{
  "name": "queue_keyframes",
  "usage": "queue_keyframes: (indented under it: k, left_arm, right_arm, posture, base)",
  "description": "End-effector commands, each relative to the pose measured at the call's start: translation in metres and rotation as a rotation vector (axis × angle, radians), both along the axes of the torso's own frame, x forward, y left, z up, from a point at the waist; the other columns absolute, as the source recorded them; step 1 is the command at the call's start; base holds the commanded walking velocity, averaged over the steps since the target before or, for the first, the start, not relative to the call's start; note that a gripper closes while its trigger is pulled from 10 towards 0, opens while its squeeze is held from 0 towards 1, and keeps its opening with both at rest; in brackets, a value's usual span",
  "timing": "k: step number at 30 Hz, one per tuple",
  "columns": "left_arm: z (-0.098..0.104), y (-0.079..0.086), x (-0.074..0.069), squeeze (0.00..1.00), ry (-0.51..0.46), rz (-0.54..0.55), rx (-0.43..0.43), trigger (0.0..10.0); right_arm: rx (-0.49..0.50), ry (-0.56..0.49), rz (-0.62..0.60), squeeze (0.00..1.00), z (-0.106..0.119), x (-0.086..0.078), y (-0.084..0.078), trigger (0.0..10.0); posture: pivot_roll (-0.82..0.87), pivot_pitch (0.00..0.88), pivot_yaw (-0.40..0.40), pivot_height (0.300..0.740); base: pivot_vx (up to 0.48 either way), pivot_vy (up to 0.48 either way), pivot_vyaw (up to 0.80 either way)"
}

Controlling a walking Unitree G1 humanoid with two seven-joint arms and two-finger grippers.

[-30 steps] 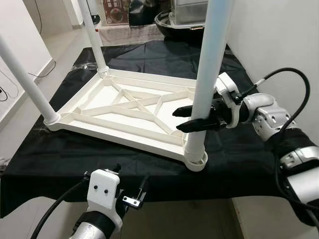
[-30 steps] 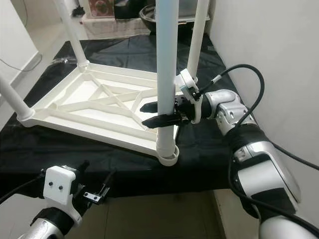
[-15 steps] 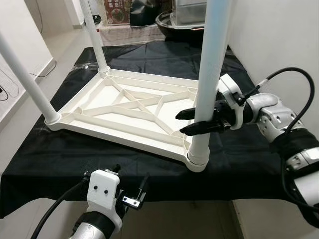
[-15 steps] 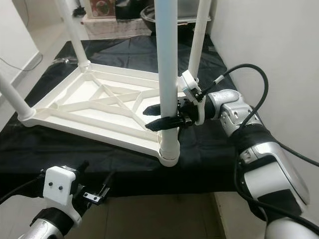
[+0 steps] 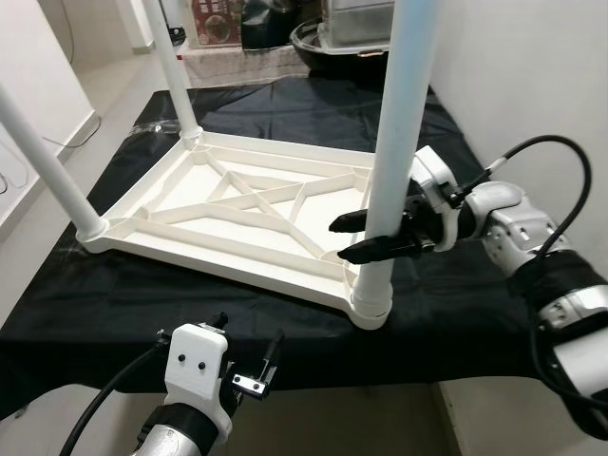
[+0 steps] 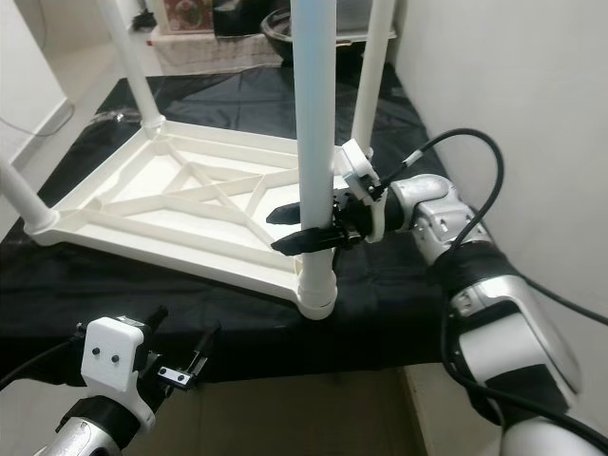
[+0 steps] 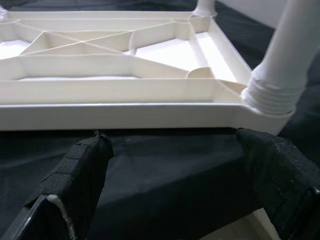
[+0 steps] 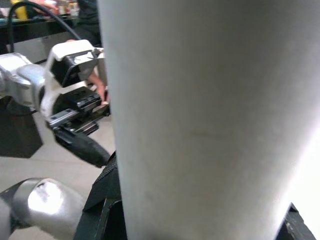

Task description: Building children table

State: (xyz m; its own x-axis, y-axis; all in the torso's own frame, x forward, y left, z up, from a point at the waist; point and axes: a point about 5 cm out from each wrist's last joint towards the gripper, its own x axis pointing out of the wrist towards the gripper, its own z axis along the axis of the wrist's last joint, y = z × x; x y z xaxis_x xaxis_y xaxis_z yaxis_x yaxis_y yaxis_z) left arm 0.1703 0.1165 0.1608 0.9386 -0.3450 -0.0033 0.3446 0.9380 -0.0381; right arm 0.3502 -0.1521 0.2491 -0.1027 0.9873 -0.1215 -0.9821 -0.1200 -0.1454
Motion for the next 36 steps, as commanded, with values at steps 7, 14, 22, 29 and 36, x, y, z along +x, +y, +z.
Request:
queue_keyframes:
  k: [7, 14, 22, 29, 36]
  left_arm:
    - [-0.001, 0.001, 0.001, 0.0, -0.001, 0.003, 0.011, 10.0]
    - [-0.001, 0.002, 0.003, 0.0, -0.007, 0.004, 0.016, 10.0]
    - [-0.003, 0.001, 0.005, 0.0, -0.007, 0.009, 0.017, 10.0]
    - [-0.003, 0.001, 0.007, 0.0, -0.014, 0.018, 0.015, 10.0]
    - [-0.002, 0.003, 0.009, 0.0, -0.019, 0.027, 0.022, 10.0]
  right_arm:
    - [-0.033, -0.065, -0.266, 0.0, -0.028, 0.015, 0.016, 10.0]
    - [-0.032, -0.111, -0.624, 0.0, -0.033, 0.037, 0.035, 10.0]
    - [-0.01, -0.021, -0.9, 0.0, -0.041, 0.05, 0.063, 10.0]
    - [0.08, 0.173, -1.151, 0.0, -0.046, 0.058, 0.075, 10.0]
    - [0.178, 0.132, -1.368, 0.0, -0.038, 0.061, 0.078, 10.0]
  posture:
    - [0.11, 0.134, 0.033, 0.74]
    - [0.1, 0.123, 0.034, 0.74]
    - [0.09, 0.115, 0.031, 0.74]
    - [0.09, 0.113, 0.024, 0.74]
    - [0.09, 0.125, 0.019, 0.74]
  base:
    - [0.0, 0.0, 0.0]
    - [0.0, 0.0, 0.0]
    - [0.0, 0.0, 0.0]
    - [0.0, 0.0, 0.0]
    - [0.0, 0.0, 0.0]
